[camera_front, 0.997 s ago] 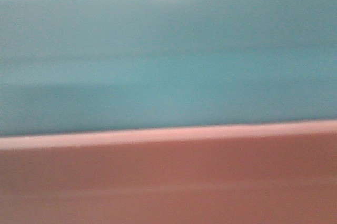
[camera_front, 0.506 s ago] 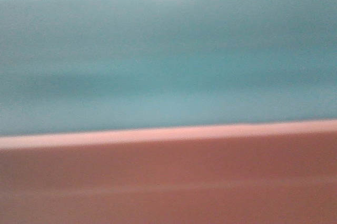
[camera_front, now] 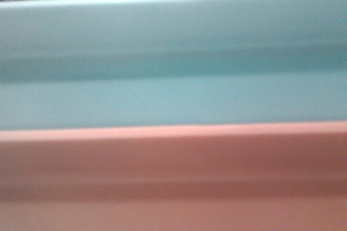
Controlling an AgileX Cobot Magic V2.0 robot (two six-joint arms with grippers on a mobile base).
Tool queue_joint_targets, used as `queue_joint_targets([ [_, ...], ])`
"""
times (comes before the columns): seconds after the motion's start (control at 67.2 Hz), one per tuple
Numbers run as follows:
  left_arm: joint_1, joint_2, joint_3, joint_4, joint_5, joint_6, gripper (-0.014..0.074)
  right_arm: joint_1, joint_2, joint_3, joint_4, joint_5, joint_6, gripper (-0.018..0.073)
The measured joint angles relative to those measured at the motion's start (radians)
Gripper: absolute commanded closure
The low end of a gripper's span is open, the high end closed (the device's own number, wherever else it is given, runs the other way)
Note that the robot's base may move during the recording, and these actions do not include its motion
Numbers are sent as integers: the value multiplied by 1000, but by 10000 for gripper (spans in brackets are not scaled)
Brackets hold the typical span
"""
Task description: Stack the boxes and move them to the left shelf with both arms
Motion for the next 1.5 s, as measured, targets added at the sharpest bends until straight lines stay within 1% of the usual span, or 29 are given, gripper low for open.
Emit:
queue_joint_targets([
  [1.503, 0, 0, 0, 6, -6, 0, 599, 0, 0, 0, 0, 0, 2, 503],
])
